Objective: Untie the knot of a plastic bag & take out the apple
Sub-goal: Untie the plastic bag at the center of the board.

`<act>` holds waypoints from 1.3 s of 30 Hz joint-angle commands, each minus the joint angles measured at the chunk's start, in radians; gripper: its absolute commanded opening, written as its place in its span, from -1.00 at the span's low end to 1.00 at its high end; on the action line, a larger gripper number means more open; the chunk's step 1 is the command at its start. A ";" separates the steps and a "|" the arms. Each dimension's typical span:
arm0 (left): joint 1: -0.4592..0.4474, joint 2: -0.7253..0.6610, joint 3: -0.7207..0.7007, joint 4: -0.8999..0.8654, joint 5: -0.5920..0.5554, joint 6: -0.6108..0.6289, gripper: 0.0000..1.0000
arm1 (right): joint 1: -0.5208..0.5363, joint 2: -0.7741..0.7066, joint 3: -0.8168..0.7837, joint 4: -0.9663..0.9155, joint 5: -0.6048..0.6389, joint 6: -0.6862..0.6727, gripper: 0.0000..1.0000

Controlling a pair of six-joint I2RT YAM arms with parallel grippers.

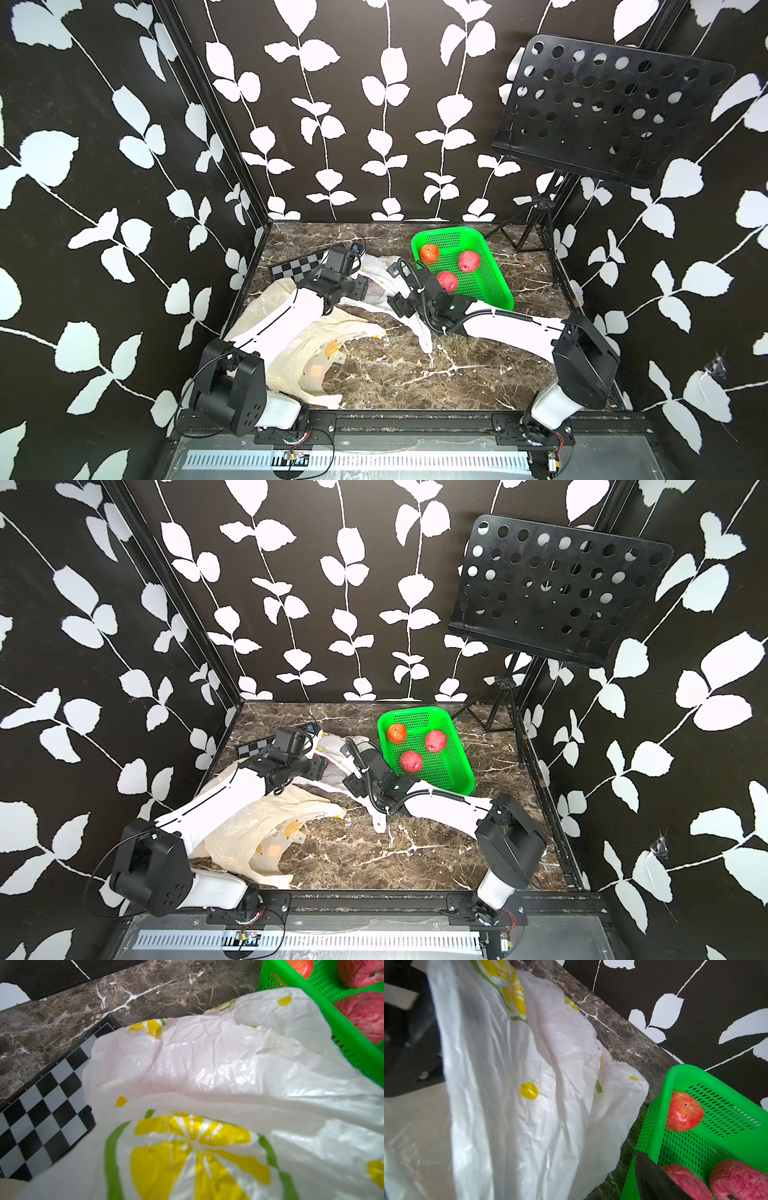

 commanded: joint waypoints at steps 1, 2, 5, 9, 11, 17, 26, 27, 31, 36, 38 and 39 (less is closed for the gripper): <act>0.010 -0.059 0.018 -0.096 -0.061 0.014 0.41 | 0.001 0.045 0.059 -0.041 0.218 -0.059 0.65; 0.015 -0.068 0.015 -0.120 -0.085 0.017 0.41 | -0.008 0.051 0.068 -0.055 0.275 -0.070 0.62; 0.029 -0.102 -0.007 -0.193 -0.132 0.009 0.41 | -0.070 -0.004 0.061 -0.059 0.321 -0.031 0.45; 0.033 -0.152 -0.075 -0.233 -0.146 -0.021 0.41 | -0.179 -0.101 0.058 -0.088 0.312 0.074 0.21; 0.034 -0.177 -0.114 -0.216 -0.158 -0.023 0.42 | -0.220 -0.128 0.057 -0.100 0.279 0.108 0.12; 0.068 -0.186 -0.125 -0.260 -0.222 -0.035 0.42 | -0.251 -0.166 0.043 -0.127 0.214 0.127 0.03; 0.055 -0.264 -0.178 0.099 0.290 -0.103 0.40 | -0.212 -0.186 -0.068 0.007 -0.219 0.192 0.54; 0.048 -0.248 -0.163 0.116 0.312 -0.106 0.40 | -0.209 -0.184 -0.073 0.021 -0.245 0.219 0.60; 0.009 -0.152 -0.108 0.177 0.310 -0.109 0.40 | -0.168 -0.129 -0.047 0.004 -0.206 0.230 0.68; -0.004 -0.021 -0.012 0.173 0.007 -0.136 0.40 | -0.154 -0.085 -0.062 -0.095 -0.031 0.152 0.69; 0.014 0.000 -0.002 0.207 -0.068 -0.135 0.39 | -0.154 -0.084 -0.078 -0.153 0.001 0.121 0.69; 0.021 0.005 0.008 0.210 -0.105 -0.134 0.39 | -0.154 -0.089 -0.093 -0.173 0.015 0.115 0.69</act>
